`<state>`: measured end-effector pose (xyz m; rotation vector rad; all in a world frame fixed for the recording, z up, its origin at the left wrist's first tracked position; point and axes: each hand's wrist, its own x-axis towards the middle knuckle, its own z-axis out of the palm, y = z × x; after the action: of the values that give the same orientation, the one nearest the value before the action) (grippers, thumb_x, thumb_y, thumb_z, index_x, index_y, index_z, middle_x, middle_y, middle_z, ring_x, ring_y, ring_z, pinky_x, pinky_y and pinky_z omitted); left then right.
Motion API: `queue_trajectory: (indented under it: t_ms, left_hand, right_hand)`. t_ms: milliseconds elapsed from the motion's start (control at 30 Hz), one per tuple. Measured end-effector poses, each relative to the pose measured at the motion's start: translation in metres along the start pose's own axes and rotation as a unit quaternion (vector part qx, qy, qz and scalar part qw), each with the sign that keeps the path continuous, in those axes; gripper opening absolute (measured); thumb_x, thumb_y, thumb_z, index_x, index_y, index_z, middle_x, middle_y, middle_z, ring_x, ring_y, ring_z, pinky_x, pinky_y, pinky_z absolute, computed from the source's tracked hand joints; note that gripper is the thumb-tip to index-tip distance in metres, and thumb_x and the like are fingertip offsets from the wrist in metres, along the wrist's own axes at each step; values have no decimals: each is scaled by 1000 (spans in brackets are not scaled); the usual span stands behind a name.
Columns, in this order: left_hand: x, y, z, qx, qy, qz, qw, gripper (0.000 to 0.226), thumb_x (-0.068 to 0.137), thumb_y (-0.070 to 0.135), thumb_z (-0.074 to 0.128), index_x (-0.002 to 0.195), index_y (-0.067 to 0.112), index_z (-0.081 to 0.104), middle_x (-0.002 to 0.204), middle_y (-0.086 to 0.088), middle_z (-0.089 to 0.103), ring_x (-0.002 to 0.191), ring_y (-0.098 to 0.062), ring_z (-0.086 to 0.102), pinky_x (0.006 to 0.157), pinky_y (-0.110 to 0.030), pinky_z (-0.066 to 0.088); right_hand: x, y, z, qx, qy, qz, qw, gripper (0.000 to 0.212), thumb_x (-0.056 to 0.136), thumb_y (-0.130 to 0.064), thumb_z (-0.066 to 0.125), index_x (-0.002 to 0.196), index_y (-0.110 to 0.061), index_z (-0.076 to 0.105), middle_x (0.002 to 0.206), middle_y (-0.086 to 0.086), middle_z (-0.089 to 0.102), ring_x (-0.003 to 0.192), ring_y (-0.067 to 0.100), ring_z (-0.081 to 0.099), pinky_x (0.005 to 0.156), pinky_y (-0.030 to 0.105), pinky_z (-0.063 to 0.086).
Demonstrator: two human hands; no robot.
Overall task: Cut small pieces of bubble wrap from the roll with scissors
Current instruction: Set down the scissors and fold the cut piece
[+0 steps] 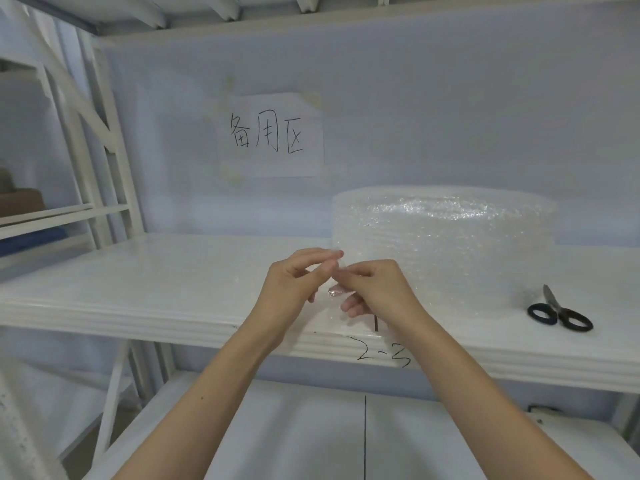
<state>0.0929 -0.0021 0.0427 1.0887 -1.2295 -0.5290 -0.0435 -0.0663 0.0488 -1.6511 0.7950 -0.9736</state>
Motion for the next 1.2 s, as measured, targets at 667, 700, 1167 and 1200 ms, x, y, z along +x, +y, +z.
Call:
queue_trajectory:
  t_ms: [667,700,1167,1200]
  left_hand:
    - [-2,-22,-22,55,-9,-12,998,20,90,11,68,97,26,79,86,15,73,66,-11,53,67,-19,47]
    - [-2,-22,-22,55,-7,-16,998,20,90,11,68,96,27,79,83,16,73,66,-11,53,68,-20,47]
    - [-1,-22,-27,31,-14,-37,999,19,92,12,65,102,21,77,96,1,74,71,-9,60,72,-27,51]
    - [-1,-21,-28,26,-20,-38,999,18,93,15,63,102,21,77,101,-3,74,72,-11,59,72,-28,50]
  right_hand:
    - [19,8,13,279,-23,44,959,17,85,8,59,96,4,71,80,17,61,67,20,60,68,24,59]
    - [19,7,13,286,-19,44,957,15,84,6,60,94,6,71,79,17,61,68,21,60,69,25,59]
    - [22,8,14,77,45,-50,995,20,82,-12,72,98,-23,73,85,-1,72,79,9,66,83,28,55]
    - [22,7,14,65,49,-59,995,19,82,-13,72,96,-26,73,85,-2,73,80,7,66,84,28,53]
